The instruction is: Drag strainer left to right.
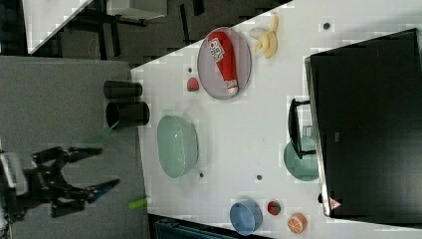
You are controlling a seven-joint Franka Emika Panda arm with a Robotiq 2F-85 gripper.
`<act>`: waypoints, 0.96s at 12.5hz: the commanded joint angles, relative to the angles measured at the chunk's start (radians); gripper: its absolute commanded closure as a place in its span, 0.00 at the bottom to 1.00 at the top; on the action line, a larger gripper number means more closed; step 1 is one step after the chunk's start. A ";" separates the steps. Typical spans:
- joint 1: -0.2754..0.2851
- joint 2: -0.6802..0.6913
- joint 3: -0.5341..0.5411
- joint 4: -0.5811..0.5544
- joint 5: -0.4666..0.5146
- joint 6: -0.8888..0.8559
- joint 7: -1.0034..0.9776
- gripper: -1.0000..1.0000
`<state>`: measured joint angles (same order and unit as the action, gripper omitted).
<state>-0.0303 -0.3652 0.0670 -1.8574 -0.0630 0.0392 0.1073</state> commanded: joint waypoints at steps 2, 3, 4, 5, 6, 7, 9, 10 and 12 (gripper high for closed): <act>0.056 0.160 0.221 -0.038 0.018 0.043 0.259 0.00; 0.057 0.194 0.268 -0.038 0.018 0.064 0.334 0.00; 0.058 0.231 0.312 -0.039 0.018 0.085 0.408 0.00; 0.059 0.270 0.354 -0.041 0.018 0.110 0.483 0.00; 0.059 0.310 0.391 -0.046 0.017 0.141 0.563 0.00; 0.060 0.351 0.421 -0.053 0.017 0.176 0.646 0.00; 0.061 0.435 0.464 -0.069 0.016 0.265 0.807 0.00; 0.062 0.477 0.478 -0.081 0.016 0.316 0.878 0.00; 0.068 0.557 0.490 -0.104 0.014 0.413 0.999 0.00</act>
<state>0.0668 0.2109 0.5601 -1.9443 -0.0603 0.4082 0.9434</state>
